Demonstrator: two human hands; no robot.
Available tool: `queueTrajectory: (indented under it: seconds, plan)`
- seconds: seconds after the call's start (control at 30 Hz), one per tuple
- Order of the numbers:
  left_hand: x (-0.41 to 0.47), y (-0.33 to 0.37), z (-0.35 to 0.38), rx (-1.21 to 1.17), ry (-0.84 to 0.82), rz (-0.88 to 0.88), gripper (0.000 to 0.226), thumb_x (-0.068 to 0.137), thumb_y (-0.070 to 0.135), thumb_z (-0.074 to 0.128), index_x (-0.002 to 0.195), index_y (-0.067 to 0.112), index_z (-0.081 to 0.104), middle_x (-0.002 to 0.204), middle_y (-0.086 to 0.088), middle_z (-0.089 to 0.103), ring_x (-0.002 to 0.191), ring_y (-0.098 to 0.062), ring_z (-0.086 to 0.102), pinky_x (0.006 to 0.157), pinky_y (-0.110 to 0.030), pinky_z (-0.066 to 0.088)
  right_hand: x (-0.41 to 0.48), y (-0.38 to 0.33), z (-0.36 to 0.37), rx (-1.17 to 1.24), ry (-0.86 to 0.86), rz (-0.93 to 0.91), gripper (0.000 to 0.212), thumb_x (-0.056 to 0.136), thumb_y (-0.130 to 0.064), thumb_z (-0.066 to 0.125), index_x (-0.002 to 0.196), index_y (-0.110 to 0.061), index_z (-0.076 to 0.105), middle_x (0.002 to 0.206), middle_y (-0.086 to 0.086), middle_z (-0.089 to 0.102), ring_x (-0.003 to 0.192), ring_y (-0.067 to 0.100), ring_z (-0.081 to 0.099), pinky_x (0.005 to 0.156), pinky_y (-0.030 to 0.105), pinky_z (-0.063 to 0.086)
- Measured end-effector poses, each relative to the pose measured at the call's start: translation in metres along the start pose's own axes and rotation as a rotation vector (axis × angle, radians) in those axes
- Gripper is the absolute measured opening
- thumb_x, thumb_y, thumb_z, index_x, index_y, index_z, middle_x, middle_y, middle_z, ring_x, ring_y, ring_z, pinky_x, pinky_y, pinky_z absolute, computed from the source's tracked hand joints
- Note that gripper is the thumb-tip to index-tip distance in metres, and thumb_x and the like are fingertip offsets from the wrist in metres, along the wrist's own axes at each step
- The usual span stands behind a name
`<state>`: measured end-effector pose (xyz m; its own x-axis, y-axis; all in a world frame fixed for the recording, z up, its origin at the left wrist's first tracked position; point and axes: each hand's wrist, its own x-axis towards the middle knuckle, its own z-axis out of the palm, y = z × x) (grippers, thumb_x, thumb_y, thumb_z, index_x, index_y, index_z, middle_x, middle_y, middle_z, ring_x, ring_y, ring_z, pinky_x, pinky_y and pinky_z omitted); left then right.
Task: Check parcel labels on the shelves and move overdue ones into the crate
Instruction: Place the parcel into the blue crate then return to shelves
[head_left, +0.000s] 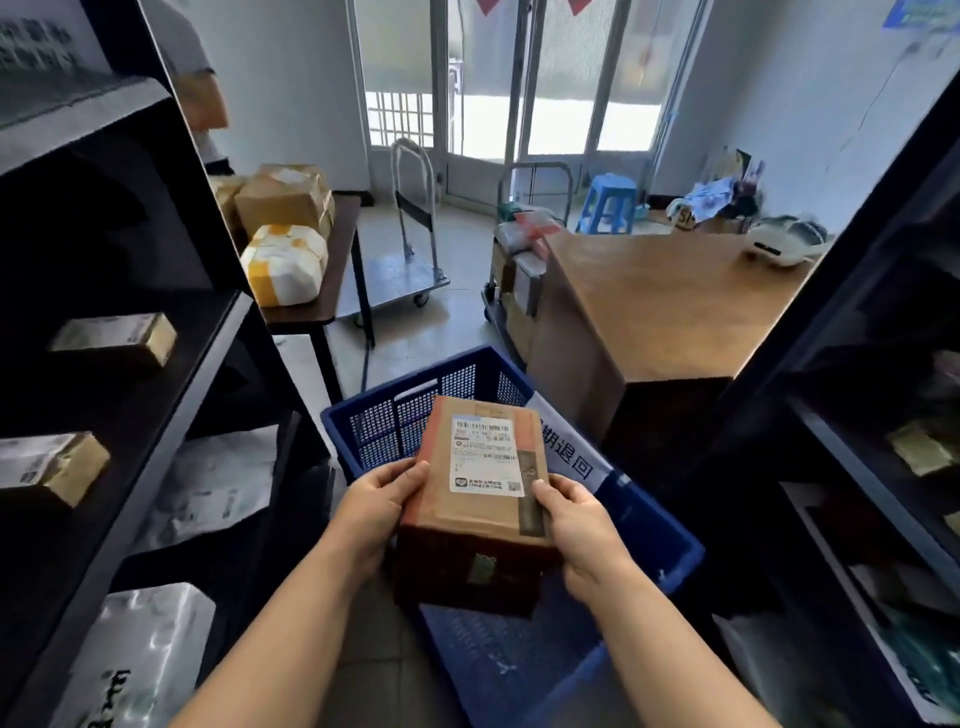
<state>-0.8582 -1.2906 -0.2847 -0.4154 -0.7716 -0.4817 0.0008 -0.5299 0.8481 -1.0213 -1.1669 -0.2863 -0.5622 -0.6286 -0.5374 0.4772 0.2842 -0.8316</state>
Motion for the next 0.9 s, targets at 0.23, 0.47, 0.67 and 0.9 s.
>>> queueTrajectory:
  seconds: [0.23,0.47,0.67,0.9]
  plan:
    - [0.123,-0.006,0.034,0.017,0.02,-0.049,0.035,0.087,0.018,0.066,0.12,0.007,0.061,0.105,-0.016,0.071,0.087,-0.024,0.068,0.069,-0.03,0.053,0.13,-0.02,-0.005,0.009,-0.015,0.09,0.031,0.097,-0.016,0.055,0.127,-0.009,0.053,0.106,0.011,0.074,0.091,0.025,0.072,0.08,0.041,0.058]
    - [0.229,-0.032,0.05,0.029,0.065,-0.122,0.032,0.091,0.022,0.062,0.121,0.01,0.062,0.106,-0.009,0.072,0.091,-0.02,0.067,0.068,-0.029,0.051,0.251,-0.007,-0.006,-0.021,-0.031,0.178,0.035,0.096,-0.018,0.057,0.13,-0.008,0.053,0.1,0.009,0.075,0.077,0.018,0.074,0.062,0.03,0.057]
    - [0.315,-0.064,0.036,0.077,0.048,-0.212,0.03,0.094,0.019,0.057,0.122,0.011,0.061,0.114,-0.009,0.07,0.093,-0.018,0.066,0.067,-0.025,0.05,0.344,0.035,0.002,-0.016,-0.039,0.275,0.02,0.099,-0.017,0.053,0.105,-0.007,0.068,0.084,0.007,0.078,0.075,0.02,0.074,0.066,0.032,0.056]
    - [0.442,-0.118,0.008,0.188,0.013,-0.311,0.027,0.093,0.014,0.058,0.119,0.01,0.063,0.108,-0.009,0.069,0.086,-0.015,0.063,0.066,-0.024,0.048,0.455,0.108,0.015,0.027,0.05,0.339,0.02,0.099,-0.015,0.051,0.098,-0.007,0.07,0.082,0.008,0.077,0.066,0.017,0.071,0.055,0.025,0.053]
